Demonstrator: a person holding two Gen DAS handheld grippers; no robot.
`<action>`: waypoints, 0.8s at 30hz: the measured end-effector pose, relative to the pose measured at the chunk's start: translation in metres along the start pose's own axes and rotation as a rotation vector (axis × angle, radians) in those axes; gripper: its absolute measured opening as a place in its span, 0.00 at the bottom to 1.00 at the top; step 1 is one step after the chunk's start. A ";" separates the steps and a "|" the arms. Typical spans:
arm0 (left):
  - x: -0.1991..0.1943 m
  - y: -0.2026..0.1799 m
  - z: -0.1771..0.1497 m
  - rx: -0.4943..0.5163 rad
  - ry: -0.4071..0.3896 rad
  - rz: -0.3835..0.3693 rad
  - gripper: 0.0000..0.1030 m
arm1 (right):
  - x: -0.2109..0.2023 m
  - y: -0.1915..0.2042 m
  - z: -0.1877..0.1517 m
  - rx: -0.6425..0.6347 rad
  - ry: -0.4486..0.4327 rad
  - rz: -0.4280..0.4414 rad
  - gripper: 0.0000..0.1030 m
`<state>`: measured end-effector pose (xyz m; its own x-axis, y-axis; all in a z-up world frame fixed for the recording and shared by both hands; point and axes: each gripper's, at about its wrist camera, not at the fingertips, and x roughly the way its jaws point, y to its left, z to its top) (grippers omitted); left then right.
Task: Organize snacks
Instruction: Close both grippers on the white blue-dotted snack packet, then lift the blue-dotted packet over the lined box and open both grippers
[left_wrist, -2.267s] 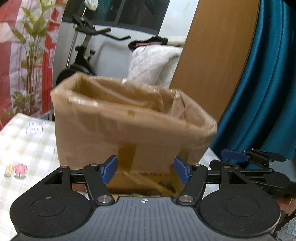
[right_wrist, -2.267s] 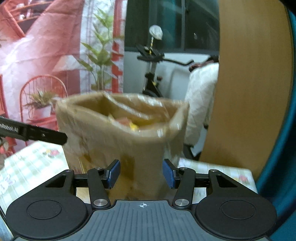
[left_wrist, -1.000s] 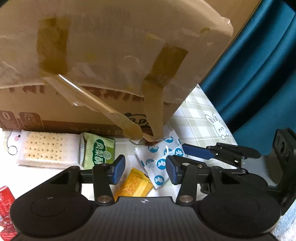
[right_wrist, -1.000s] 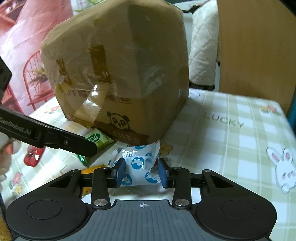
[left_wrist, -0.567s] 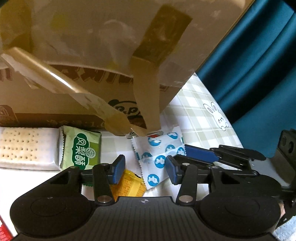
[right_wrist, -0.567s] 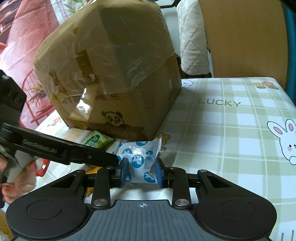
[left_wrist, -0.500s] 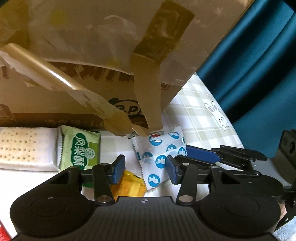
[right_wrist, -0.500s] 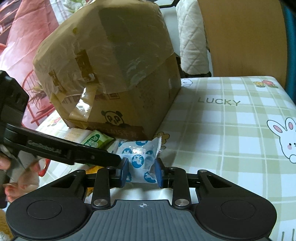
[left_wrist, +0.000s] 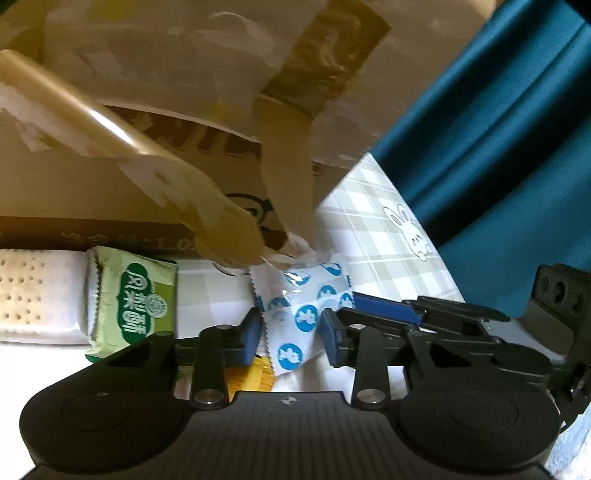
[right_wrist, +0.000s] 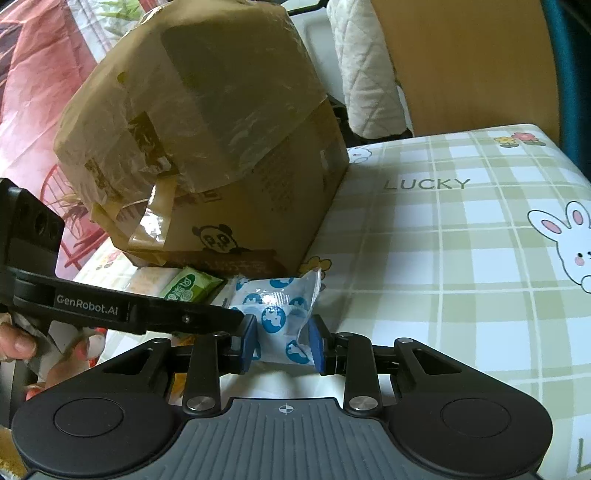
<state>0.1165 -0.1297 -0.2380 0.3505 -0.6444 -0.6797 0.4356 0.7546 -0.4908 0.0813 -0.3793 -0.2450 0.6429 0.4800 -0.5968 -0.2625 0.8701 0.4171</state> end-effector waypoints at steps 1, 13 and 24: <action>0.000 -0.002 -0.001 0.011 -0.002 0.003 0.34 | 0.000 0.001 0.000 -0.006 0.001 -0.006 0.26; -0.001 -0.010 -0.005 0.033 -0.017 -0.011 0.24 | 0.001 -0.023 -0.007 0.176 -0.015 0.079 0.27; -0.018 -0.026 -0.007 0.073 -0.050 -0.042 0.24 | -0.027 -0.006 -0.007 0.139 -0.070 0.049 0.24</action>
<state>0.0933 -0.1375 -0.2168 0.3706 -0.6821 -0.6304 0.5098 0.7167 -0.4758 0.0610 -0.3964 -0.2360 0.6815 0.5084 -0.5265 -0.1960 0.8199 0.5380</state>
